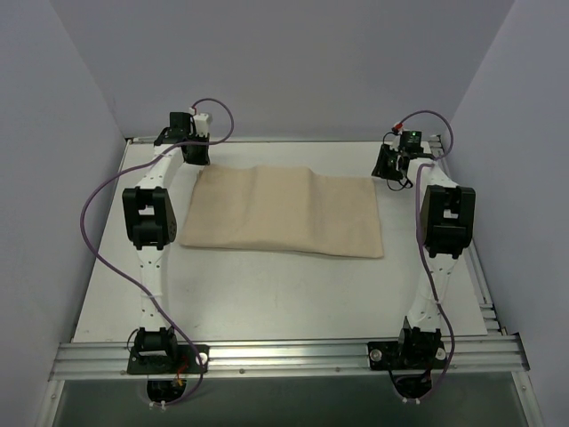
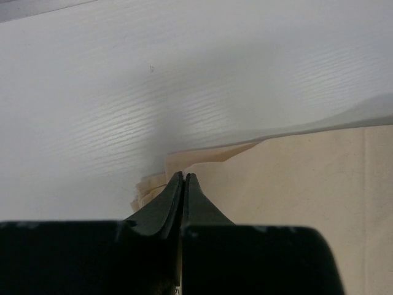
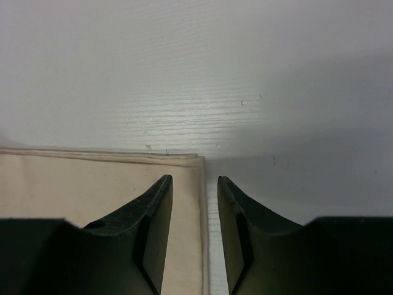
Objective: Open and lay out the surgical kit
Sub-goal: Open the surgical kit at the center of the board.
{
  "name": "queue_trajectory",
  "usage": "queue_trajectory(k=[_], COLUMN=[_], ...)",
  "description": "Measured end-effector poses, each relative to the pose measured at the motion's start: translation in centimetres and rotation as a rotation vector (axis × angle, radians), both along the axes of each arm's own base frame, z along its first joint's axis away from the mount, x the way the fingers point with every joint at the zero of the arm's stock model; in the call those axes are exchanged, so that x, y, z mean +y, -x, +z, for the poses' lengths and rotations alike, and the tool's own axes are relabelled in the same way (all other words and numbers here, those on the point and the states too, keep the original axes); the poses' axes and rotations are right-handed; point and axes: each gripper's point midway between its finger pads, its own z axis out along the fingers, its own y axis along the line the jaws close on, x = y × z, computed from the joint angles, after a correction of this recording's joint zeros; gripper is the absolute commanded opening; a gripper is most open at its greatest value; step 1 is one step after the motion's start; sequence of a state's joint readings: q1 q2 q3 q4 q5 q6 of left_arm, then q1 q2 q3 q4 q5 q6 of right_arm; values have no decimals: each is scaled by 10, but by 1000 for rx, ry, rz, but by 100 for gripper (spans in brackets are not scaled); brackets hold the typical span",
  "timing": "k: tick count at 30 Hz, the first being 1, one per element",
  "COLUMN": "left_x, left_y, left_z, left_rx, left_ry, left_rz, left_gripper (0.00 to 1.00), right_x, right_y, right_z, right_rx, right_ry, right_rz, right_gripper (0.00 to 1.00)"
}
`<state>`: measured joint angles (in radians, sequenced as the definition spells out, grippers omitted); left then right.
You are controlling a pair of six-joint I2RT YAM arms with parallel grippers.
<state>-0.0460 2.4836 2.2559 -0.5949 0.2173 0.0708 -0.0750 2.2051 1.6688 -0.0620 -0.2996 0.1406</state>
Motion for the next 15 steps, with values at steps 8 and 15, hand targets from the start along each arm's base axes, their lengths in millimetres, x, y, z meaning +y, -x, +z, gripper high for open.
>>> queue_trajectory(k=[8,15], left_x=[0,0], left_y=[0,0], left_z=[0,0], left_rx=[0,0], left_ry=[0,0], left_rz=[0,0], left_gripper=[2,2], right_x=[15,19], right_y=[5,7], right_z=[-16,-23], right_rx=[38,55], right_ry=[-45,-47], right_rz=[38,45], right_gripper=[29,28])
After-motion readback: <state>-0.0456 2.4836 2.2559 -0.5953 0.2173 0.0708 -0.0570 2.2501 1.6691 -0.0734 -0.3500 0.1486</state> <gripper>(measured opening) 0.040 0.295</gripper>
